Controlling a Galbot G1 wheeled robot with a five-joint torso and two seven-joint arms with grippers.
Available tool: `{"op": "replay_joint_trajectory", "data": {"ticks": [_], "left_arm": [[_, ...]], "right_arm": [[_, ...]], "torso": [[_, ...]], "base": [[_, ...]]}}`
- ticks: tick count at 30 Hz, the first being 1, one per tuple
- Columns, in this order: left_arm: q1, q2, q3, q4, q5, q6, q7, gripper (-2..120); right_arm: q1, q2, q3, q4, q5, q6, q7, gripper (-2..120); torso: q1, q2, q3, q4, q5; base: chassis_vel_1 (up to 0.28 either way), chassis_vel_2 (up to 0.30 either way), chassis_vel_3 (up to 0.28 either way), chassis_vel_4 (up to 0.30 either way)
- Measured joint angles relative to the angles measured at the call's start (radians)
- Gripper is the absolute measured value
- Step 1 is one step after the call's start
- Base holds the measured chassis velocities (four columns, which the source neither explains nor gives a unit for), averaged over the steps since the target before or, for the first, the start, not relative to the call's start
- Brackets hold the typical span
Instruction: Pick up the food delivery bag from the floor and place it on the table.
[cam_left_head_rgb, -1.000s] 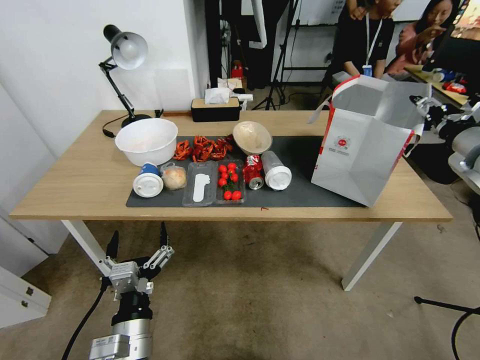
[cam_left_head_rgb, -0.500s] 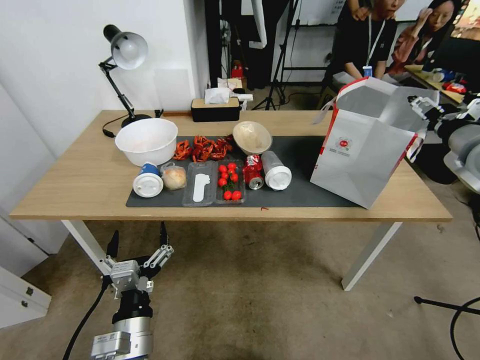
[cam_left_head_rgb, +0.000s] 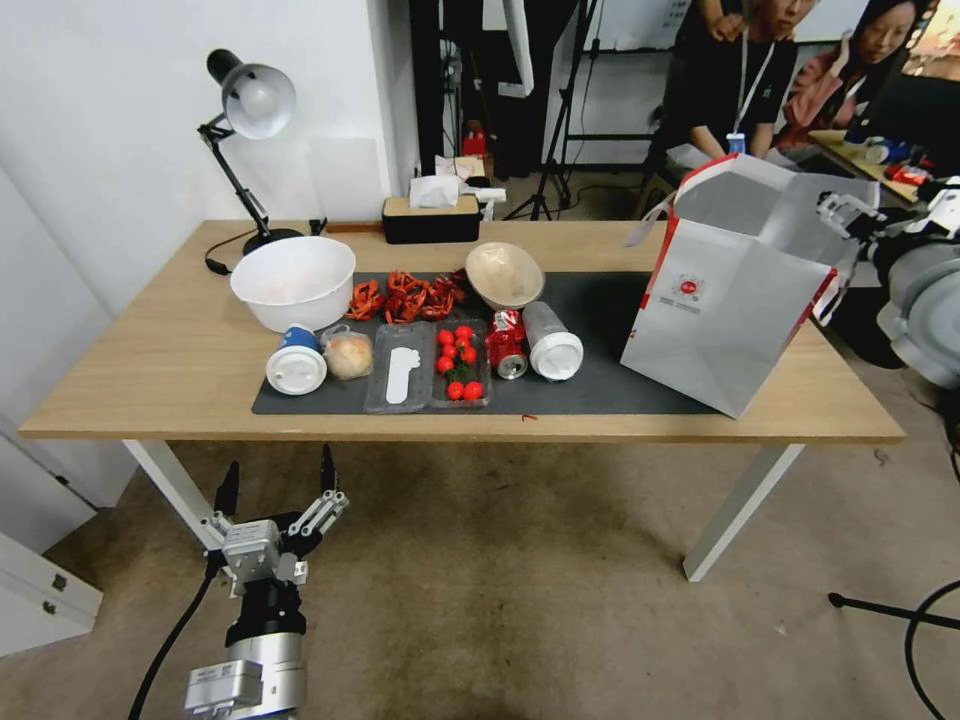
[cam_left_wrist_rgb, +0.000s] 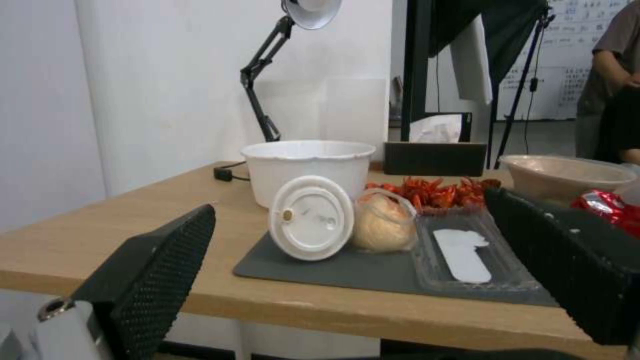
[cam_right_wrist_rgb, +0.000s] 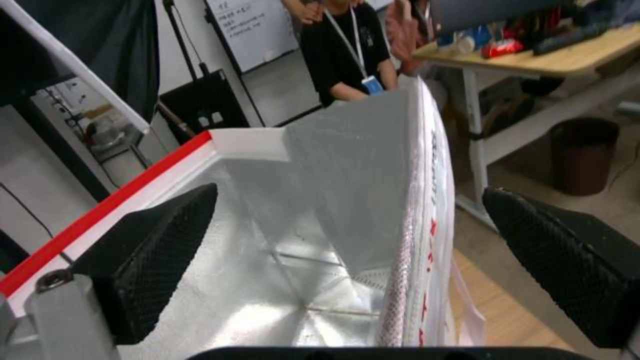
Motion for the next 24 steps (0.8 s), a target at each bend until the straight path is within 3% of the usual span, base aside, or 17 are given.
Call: {"op": "replay_joint_trajectory", "data": {"ticks": [18,24], "left_arm": [[0.011,-0.005,0.006,-0.013,0.011,-0.006,-0.003,100],[0.014,-0.007,0.006,-0.018,0.010,-0.010,-0.005,100]], "right_arm": [[-0.178,-0.063,0.119,0.119,-0.271,-0.031,0.003,100],[-0.252,-0.077,0.158,0.198,-0.323,0.026,-0.060,100]], "torso": [[0.000,0.000,0.000,-0.0001,0.0002],[0.000,0.000,0.000,0.0000,0.0000]], "base": [[0.000,0.000,0.000,0.000],[0.000,0.000,0.000,0.000]]}}
